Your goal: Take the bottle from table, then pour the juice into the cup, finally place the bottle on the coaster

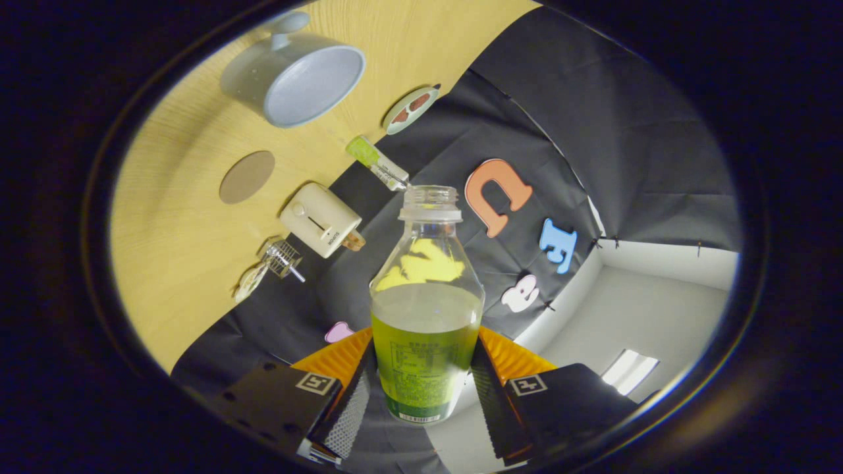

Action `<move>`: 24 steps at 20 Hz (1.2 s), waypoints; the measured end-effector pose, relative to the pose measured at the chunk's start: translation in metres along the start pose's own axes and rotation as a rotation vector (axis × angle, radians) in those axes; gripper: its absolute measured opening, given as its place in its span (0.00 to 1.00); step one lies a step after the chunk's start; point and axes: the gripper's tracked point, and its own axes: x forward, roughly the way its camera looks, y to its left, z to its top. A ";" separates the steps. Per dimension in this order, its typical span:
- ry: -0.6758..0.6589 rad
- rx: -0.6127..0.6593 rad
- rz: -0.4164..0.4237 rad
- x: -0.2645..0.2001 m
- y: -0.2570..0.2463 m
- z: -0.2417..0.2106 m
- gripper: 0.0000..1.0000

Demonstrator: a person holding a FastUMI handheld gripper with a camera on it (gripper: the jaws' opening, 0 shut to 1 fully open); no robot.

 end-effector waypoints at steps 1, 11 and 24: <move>-0.003 -0.008 -0.012 -0.001 -0.003 -0.001 0.81; -0.018 0.057 -0.029 0.001 -0.007 0.002 0.81; 0.011 0.716 0.341 -0.015 0.061 0.019 0.81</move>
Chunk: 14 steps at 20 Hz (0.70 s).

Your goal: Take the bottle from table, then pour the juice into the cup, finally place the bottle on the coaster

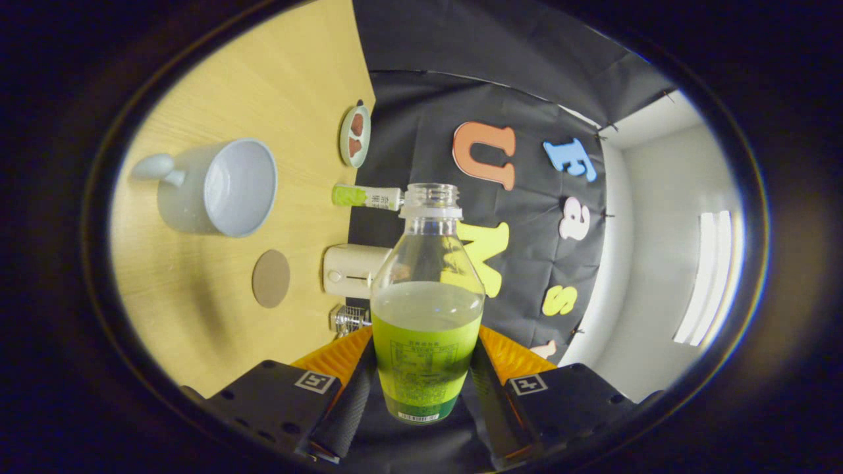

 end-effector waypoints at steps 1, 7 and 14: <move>0.008 0.081 0.041 0.001 0.006 -0.003 0.81; 0.060 0.616 0.230 0.032 0.025 -0.010 0.81; 0.131 1.178 0.368 0.072 0.046 -0.013 0.81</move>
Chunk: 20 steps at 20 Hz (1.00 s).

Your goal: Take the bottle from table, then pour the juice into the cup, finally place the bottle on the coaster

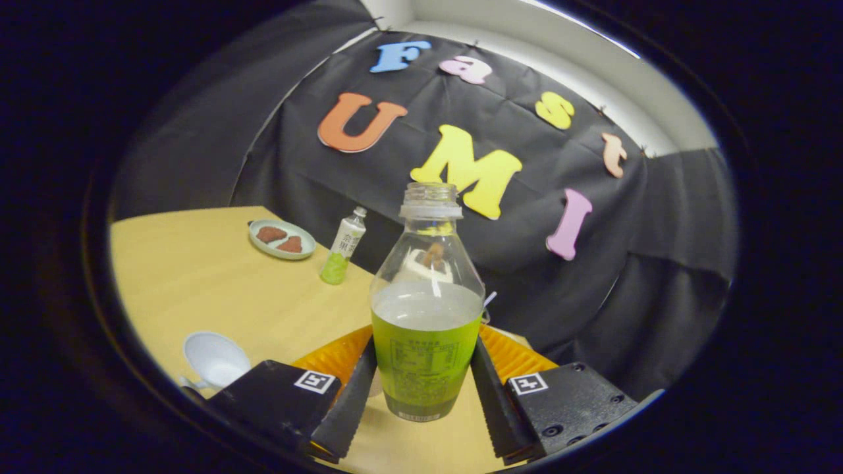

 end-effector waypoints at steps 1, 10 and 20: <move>0.009 0.066 0.017 0.009 0.003 -0.003 0.81; 0.027 0.294 0.109 0.088 0.041 -0.027 0.81; 0.065 0.353 0.088 0.105 0.042 -0.053 0.82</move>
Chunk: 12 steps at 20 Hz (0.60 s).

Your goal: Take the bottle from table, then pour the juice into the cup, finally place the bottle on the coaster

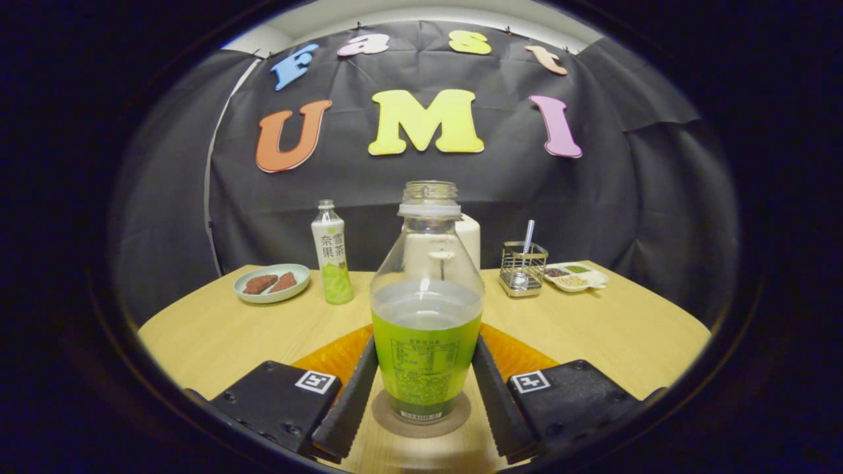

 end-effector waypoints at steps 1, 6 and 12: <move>0.003 0.005 0.005 0.000 0.001 0.000 0.83; -0.003 -0.033 0.000 -0.005 0.002 -0.001 0.96; -0.068 -0.033 0.033 -0.047 0.016 0.021 1.00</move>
